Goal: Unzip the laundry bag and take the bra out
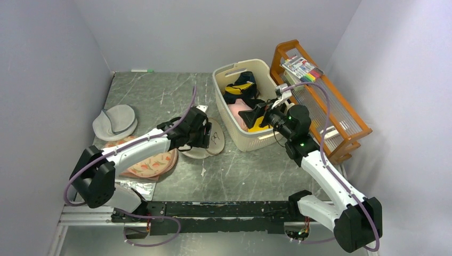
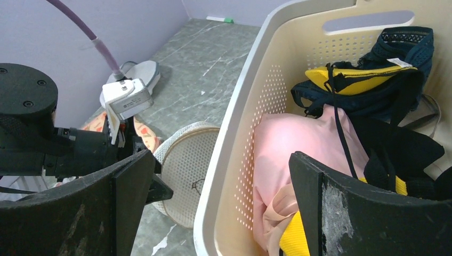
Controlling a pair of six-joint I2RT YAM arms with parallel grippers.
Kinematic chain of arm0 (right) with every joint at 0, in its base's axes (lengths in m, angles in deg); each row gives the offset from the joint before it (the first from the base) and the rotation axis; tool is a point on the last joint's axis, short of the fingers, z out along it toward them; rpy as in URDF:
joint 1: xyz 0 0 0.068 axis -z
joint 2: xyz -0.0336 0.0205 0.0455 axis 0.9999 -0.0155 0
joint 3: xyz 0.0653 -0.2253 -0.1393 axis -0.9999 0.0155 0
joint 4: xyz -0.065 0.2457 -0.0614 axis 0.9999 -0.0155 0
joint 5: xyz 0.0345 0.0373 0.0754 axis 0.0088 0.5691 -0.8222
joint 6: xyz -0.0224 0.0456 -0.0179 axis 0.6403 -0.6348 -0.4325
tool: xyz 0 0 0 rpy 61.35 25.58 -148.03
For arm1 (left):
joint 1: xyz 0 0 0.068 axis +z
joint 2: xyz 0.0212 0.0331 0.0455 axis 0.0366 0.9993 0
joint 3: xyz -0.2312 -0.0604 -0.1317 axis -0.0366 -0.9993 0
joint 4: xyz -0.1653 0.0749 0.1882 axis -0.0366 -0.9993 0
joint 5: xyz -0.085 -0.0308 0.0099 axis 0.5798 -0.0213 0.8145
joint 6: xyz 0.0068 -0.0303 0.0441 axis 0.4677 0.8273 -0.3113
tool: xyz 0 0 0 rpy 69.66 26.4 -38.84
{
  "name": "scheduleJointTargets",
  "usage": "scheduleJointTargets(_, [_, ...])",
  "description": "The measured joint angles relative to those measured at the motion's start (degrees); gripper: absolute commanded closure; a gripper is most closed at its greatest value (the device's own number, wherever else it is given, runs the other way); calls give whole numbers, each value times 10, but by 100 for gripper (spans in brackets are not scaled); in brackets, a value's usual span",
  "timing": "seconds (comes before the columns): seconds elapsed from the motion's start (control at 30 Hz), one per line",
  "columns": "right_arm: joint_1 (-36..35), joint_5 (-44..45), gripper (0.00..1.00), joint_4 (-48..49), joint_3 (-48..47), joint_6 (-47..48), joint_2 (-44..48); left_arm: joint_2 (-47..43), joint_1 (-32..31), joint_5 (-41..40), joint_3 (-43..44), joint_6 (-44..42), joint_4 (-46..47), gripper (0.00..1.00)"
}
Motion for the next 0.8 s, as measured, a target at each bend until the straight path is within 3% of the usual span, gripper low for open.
scheduleJointTargets(0.33, [0,0,0,-10,0,18,13,26,0,0,25,8,1,53])
scheduleJointTargets(0.53, [0,-2,0,-19,0,27,17,41,2,9,38,10,-5,72])
scheduleJointTargets(0.67, [0,-12,0,-25,0,30,16,24,16,38,39,17,-3,92])
scheduleJointTargets(0.8, [0,-42,0,-24,0,35,6,-19,64,97,33,28,5,93])
